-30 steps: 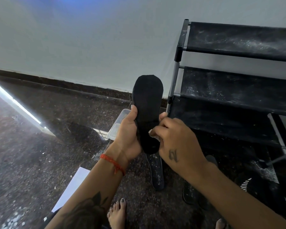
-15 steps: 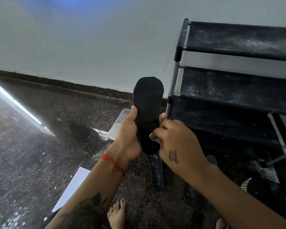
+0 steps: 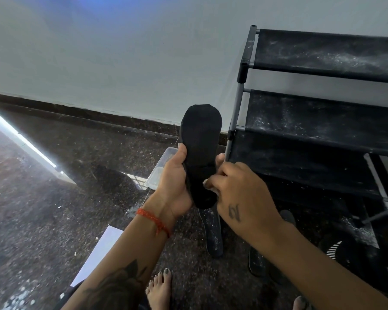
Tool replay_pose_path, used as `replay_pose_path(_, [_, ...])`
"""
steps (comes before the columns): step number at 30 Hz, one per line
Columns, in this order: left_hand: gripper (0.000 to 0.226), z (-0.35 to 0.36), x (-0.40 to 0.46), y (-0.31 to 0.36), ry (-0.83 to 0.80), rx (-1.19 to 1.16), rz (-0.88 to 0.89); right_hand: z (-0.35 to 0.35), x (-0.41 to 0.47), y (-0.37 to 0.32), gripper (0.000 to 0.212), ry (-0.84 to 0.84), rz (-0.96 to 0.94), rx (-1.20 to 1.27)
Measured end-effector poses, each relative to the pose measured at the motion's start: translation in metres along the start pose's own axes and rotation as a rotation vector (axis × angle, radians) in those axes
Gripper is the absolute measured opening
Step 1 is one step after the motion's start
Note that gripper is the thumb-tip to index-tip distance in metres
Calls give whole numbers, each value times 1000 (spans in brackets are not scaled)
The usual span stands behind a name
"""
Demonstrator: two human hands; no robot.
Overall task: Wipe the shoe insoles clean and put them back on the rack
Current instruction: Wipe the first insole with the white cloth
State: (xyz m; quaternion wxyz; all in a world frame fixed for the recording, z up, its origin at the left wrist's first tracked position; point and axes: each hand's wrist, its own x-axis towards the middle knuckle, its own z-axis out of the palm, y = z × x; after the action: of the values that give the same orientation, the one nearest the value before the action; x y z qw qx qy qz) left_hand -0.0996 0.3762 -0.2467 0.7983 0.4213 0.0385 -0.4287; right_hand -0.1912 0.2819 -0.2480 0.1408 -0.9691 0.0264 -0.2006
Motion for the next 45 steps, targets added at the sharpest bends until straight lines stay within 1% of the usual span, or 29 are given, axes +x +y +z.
replay_pose_path(2, [69, 2, -1, 0, -13, -1, 5, -6, 0, 4, 19, 15, 42, -46])
replay_pose_path(4, [68, 3, -1, 1, -21, 13, 21, -12, 0, 9, 18, 58, 69, -39])
replay_pose_path(7, [69, 4, -2, 3, -18, 27, 27, -13, 1, 8, 18, 114, 22, 90])
replay_pose_path(9, [72, 4, -2, 2, -5, 27, 10, -6, 0, 1, 18, 83, -33, 160])
replay_pose_path(11, [71, 4, -2, 1, 0, 32, -1, 1, -2, -3, 17, 5, -52, 127])
replay_pose_path(13, [70, 3, -1, 1, -3, 9, 1, 3, -2, 0, 17, -54, -11, 73])
replay_pose_path(15, [69, 4, -3, 2, -13, 2, 10, -3, 1, 10, 15, -62, 68, 6])
replay_pose_path(17, [67, 7, -4, 3, -36, -1, 14, -10, 4, 20, 14, 22, 113, -10])
replay_pose_path(19, [68, 7, -5, 4, -26, -3, 13, -14, 5, 21, 13, 184, 58, 75])
replay_pose_path(20, [69, 7, -5, 4, -17, -13, 7, -14, 4, 18, 11, 226, 25, 155])
replay_pose_path(21, [71, 7, -5, 4, -15, -33, -6, -12, 4, 12, 11, 217, 8, 259])
replay_pose_path(23, [71, 9, -6, 4, -28, -85, -31, -5, 2, 1, 14, 110, 11, 443])
replay_pose_path(26, [64, 10, -9, 3, -35, -159, -43, 4, 1, -3, 15, -31, -22, 517])
replay_pose_path(28, [61, 10, -9, 4, -23, -186, -42, 0, 5, 2, 13, -92, -56, 505])
replay_pose_path(29, [60, 10, -9, 4, -16, -192, -38, -4, 6, 5, 15, -132, -63, 451])
replay_pose_path(31, [59, 10, -8, 5, 0, -197, -28, -10, 7, 10, 22, -185, -45, 260])
replay_pose_path(32, [60, 10, -8, 5, -2, -189, -23, -13, 6, 12, 23, -153, -24, 177])
replay_pose_path(34, [65, 10, -9, 6, -20, -133, -22, -18, 5, 15, 21, 31, -5, 84])
replay_pose_path(36, [70, 9, -8, 7, -16, -75, -16, -19, 3, 12, 17, 206, -15, 126])
replay_pose_path(37, [72, 9, -8, 6, -7, -64, -16, -17, 2, 8, 14, 224, -23, 207])
replay_pose_path(38, [73, 9, -8, 5, -3, -68, -22, -14, 1, 4, 10, 188, -21, 312])
replay_pose_path(40, [72, 12, -10, 4, -21, -106, -37, -6, -1, -3, 13, 40, 16, 448])
replay_pose_path(42, [69, 11, -9, 3, -25, -143, -39, 2, -3, -4, 16, -54, 10, 414])
replay_pose_path(45, [68, 9, -8, 3, -22, -139, -25, -3, 1, 3, 16, -117, 13, 204])
